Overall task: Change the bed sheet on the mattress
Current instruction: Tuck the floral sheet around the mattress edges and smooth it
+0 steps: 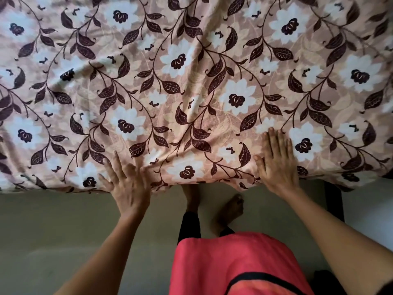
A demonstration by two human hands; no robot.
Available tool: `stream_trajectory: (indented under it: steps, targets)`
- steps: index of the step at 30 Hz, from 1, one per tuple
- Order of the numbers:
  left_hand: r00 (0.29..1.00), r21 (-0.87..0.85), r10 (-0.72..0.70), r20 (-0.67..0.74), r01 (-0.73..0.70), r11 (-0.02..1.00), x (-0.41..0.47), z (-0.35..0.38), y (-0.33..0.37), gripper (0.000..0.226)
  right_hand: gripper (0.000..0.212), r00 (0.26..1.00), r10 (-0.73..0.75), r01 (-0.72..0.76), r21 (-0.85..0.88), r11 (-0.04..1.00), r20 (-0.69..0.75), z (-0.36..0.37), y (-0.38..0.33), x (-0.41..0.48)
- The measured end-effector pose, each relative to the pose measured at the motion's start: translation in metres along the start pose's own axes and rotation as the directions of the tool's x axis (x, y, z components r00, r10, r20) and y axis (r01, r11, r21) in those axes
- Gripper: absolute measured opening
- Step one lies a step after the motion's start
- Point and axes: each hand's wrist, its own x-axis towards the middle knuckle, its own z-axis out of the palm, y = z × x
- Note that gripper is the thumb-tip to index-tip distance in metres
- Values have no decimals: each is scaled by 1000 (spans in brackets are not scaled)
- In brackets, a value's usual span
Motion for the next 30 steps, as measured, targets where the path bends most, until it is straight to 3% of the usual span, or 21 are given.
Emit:
stream_trajectory:
  steps: [4,9,10,12,14,15,17,19,21,23,24,25,26,27,28,30]
  targets:
    - [943,-76,334,6,-332,940,38,0,50,54,71,997,-10,16,75,997,-72,-11,-23,37]
    - [695,-133,689,204,-678,723,90,0,149,66,65,997,-71,71,27,997,-11,-22,-73,110]
    - [687,-97,695,213,-693,714,98,3,154,66,65,994,-108,108,-1,994,-2,-22,-81,118]
    - [798,-21,572,189,-579,815,117,7,145,63,68,984,-178,179,-45,983,11,-24,-78,129]
    - [958,-11,256,130,-257,966,137,7,119,59,73,985,-171,170,-61,984,-15,-28,-51,134]
    - [989,-33,64,133,-60,998,148,3,104,59,76,992,-117,115,-65,991,-42,-30,-33,135]
    - [965,-54,-204,162,215,975,174,-9,85,62,82,998,39,-42,-55,998,-54,-38,-1,139]
    - [979,-62,-172,108,179,982,196,-16,91,63,84,984,172,-173,-32,984,-37,-50,10,152]
    - [990,-108,130,61,-123,987,216,-17,125,61,81,973,228,-228,12,974,-45,-58,-4,178]
    - [857,-123,509,80,-499,858,226,-11,172,56,75,981,173,-170,51,984,-82,-60,-38,208]
    - [762,-115,639,107,-629,769,228,-7,190,55,72,987,131,-127,51,991,-94,-58,-59,222]
    - [715,-92,688,122,-683,725,232,-3,201,55,69,991,87,-83,39,996,-101,-54,-79,234]
    - [741,-67,661,118,-658,750,242,1,205,56,67,993,40,-37,32,999,-112,-52,-96,247]
    - [820,-58,564,92,-562,825,252,2,201,54,65,994,-23,26,32,999,-104,-50,-109,253]
    - [898,-61,437,55,-434,899,265,3,193,53,63,988,-129,132,29,991,-89,-53,-115,257]
    - [981,-65,195,21,-193,979,289,-2,172,53,60,927,-367,364,-56,930,-77,-55,-101,253]
